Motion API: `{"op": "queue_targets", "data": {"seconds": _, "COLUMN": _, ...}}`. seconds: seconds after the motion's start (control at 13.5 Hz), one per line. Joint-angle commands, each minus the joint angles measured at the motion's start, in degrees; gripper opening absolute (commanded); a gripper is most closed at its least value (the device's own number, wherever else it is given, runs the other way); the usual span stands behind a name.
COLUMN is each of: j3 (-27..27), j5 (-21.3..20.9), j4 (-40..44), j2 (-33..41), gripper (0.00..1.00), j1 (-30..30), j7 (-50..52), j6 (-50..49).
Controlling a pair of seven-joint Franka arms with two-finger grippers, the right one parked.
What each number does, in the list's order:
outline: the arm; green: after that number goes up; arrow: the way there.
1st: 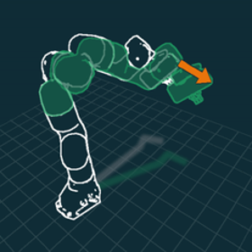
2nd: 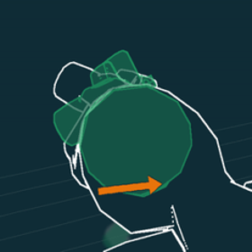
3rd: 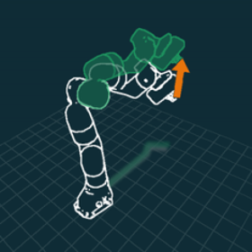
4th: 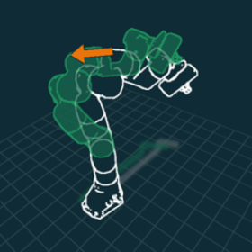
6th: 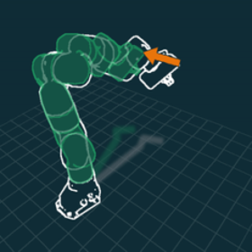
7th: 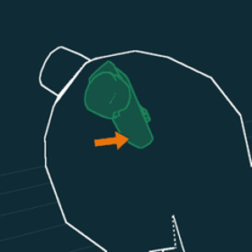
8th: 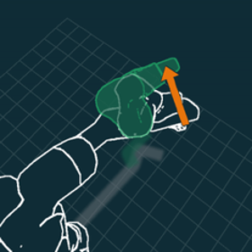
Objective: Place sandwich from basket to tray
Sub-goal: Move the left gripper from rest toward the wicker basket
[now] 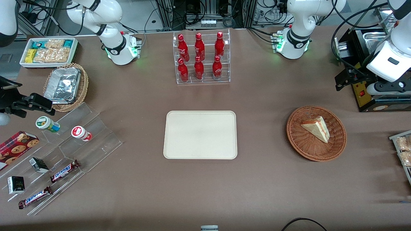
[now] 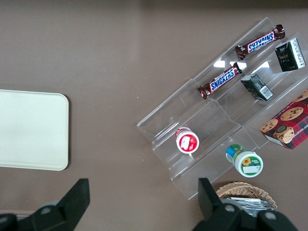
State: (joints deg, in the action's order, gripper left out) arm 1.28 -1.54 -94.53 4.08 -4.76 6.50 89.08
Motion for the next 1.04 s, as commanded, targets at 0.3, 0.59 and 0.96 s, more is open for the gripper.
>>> {"op": "queue_targets", "data": {"seconds": 0.3, "j3": -0.58, "j5": -0.65, "j4": 0.31, "j2": -0.3, "gripper": 1.0, "j1": 0.28, "j7": 0.54, "j6": -1.02}}
{"op": "queue_targets", "data": {"seconds": 0.59, "j3": -2.07, "j5": -0.92, "j4": 0.13, "j2": -2.75, "gripper": 1.0, "j1": 1.07, "j7": 1.5, "j6": -0.84}}
{"op": "queue_targets", "data": {"seconds": 0.96, "j3": -3.92, "j5": -0.04, "j4": -5.03, "j2": -7.5, "gripper": 1.0, "j1": 6.43, "j7": 4.91, "j6": 5.9}}
